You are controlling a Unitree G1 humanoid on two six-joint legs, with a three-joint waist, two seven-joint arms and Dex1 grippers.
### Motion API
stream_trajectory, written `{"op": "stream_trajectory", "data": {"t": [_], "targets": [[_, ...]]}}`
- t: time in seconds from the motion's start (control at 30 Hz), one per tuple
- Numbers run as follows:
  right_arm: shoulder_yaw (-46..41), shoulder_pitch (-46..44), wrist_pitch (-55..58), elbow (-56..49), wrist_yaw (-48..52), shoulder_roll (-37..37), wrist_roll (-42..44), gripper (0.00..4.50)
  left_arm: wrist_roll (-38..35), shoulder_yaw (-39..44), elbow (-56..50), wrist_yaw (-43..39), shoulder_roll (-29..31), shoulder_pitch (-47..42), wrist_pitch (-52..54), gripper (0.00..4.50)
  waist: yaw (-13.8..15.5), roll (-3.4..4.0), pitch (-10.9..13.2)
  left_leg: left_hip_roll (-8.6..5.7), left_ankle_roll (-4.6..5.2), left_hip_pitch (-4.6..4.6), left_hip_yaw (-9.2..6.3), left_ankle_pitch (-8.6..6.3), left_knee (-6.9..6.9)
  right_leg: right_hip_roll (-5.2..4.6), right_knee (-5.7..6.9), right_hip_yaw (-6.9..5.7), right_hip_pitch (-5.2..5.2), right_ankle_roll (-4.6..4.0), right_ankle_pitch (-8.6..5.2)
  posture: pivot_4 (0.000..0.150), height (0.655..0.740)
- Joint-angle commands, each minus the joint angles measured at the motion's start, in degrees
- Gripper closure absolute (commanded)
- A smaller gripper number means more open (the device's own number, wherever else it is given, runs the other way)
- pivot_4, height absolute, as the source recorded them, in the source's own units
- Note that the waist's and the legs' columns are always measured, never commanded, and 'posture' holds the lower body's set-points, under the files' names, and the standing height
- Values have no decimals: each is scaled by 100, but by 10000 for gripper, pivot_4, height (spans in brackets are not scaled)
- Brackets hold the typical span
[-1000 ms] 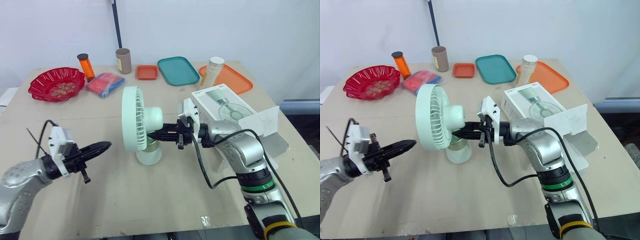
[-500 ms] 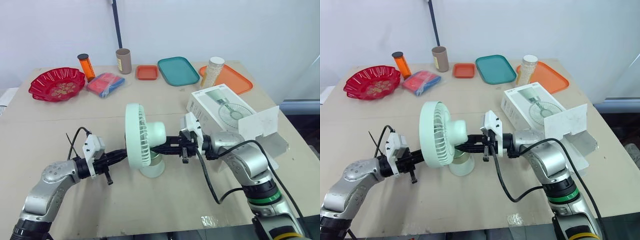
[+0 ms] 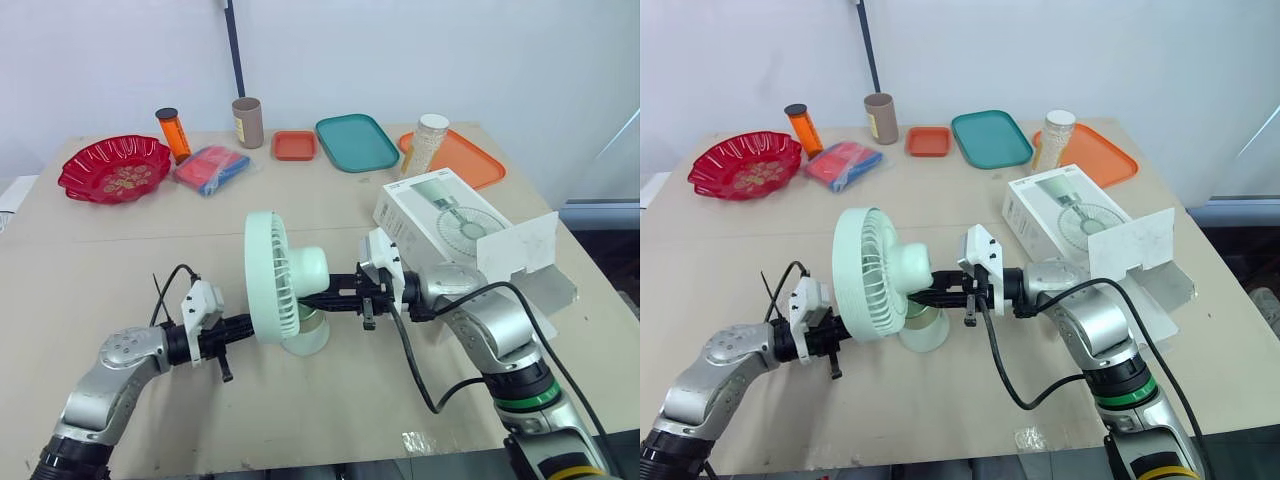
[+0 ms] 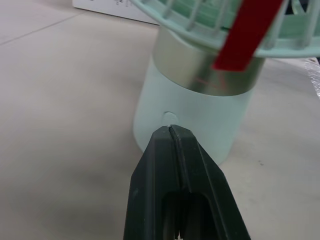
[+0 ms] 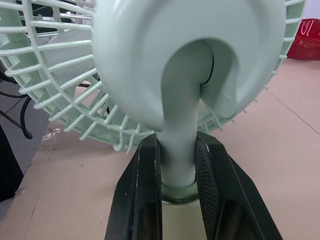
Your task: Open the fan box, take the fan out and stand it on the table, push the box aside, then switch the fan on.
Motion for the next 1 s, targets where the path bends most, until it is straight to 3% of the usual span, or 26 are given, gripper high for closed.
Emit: {"op": "stream_trajectory", "data": {"t": [0.03,1.0], "targets": [[-22,41,-98,-141,-36,12,12,41553,21,-5,6,-67,-21,-130,-107,44794,0,0,0,0,0,0,-1,0,0,0,1,0,0,0,0,1500,7400],[121,65,-119,-246,-193,71,-13,41553,208,-207,201,-209,-169,-361,-143,44794,2,-1,-3,-2,0,7,-2,0,4,-2,7,-1,7,0,0,1500,7400]]}}
